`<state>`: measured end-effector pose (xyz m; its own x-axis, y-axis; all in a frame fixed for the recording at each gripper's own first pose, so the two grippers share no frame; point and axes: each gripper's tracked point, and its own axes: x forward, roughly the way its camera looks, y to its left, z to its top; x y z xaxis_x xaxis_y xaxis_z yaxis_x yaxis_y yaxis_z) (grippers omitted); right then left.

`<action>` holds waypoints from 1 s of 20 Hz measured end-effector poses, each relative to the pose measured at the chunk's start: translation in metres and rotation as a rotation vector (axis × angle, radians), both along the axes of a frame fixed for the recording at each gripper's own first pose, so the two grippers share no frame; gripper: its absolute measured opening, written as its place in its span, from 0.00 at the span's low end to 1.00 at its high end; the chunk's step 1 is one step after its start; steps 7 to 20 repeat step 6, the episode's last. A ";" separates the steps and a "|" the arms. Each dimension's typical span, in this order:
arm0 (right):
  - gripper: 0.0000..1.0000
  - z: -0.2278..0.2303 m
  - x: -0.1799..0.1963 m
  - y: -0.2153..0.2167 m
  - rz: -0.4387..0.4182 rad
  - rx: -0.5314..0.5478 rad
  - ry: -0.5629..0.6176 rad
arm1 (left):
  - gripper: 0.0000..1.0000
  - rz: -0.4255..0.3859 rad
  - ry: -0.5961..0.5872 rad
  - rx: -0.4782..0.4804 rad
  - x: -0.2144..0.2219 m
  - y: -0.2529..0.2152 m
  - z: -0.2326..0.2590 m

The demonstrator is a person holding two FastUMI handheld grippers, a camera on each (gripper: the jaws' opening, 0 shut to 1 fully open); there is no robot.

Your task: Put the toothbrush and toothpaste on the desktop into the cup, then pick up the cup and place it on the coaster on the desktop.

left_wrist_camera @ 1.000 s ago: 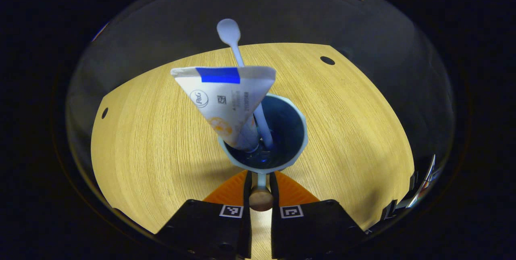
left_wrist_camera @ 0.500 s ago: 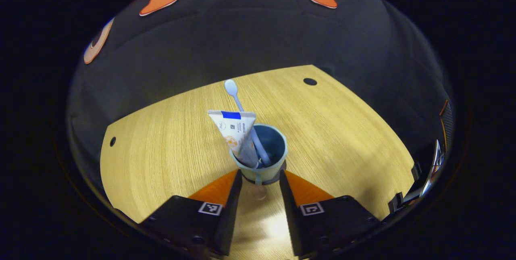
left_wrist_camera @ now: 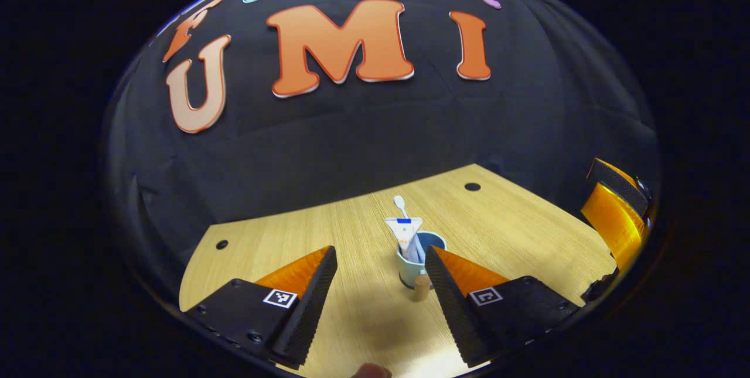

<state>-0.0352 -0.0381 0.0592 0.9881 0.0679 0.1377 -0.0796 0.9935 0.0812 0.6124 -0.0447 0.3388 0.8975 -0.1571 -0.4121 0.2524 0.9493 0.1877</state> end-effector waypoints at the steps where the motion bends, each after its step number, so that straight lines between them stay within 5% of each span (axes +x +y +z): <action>1: 0.91 0.004 -0.002 0.004 0.000 -0.008 -0.011 | 0.91 0.012 -0.066 -0.001 -0.002 0.011 0.015; 6: 0.91 0.014 -0.005 0.022 -0.002 -0.057 -0.037 | 0.90 0.076 -0.346 -0.051 -0.023 0.046 0.073; 20: 0.91 0.014 -0.005 0.022 -0.002 -0.057 -0.037 | 0.90 0.076 -0.346 -0.051 -0.023 0.046 0.073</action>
